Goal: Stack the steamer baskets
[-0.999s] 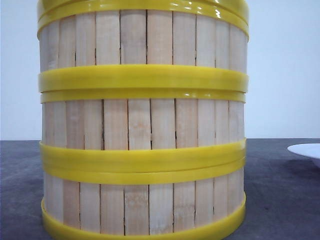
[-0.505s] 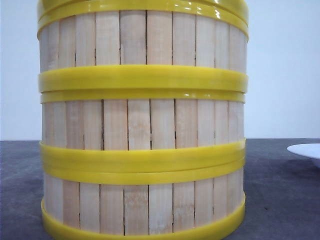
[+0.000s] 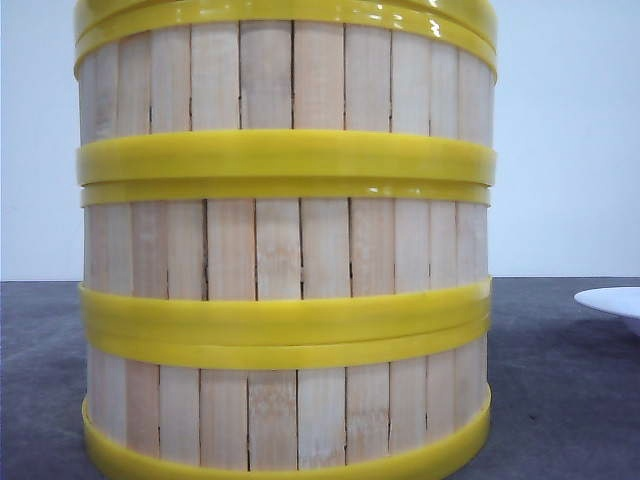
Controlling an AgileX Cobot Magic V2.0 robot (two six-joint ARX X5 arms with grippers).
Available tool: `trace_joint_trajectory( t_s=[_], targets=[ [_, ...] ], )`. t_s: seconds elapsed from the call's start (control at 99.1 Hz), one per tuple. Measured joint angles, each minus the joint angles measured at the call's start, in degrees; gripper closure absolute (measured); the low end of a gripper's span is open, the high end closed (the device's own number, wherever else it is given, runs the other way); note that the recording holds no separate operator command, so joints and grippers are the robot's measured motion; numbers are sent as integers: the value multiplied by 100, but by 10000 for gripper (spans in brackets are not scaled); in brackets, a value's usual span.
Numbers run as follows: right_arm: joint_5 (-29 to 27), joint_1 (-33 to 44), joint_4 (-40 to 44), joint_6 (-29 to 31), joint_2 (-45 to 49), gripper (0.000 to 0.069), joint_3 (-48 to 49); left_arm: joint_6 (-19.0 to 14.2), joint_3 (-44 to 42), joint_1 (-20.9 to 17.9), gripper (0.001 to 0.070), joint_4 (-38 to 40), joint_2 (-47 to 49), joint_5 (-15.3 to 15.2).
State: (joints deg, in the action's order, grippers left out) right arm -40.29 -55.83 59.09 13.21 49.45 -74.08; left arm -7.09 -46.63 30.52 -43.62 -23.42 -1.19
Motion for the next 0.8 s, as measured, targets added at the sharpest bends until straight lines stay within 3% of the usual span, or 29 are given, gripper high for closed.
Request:
trace_joint_trajectory(
  t_s=[0.202,0.404,0.454,0.515,0.565,0.646,0.797],
  targets=[
    [55,0,15,807,-627,401,1412,0,13,0,429,-249,9,0],
    [52,0,-267,1137,-844,407,1537,0,15,0,436,-245,9,0],
    [50,0,-363,1158,-903,452,1537,0,15,0,467,-245,9,0],
    [42,0,-457,1165,-955,577,1532,0,15,0,575,-245,9,0],
    [44,0,-525,1156,-970,633,1530,-4,15,0,640,-245,9,-2],
    [48,0,-603,1147,-968,668,1530,-2,15,0,676,-243,9,0],
    [50,0,-621,1150,-944,681,1530,-2,15,0,684,-243,9,-2]
  ],
)
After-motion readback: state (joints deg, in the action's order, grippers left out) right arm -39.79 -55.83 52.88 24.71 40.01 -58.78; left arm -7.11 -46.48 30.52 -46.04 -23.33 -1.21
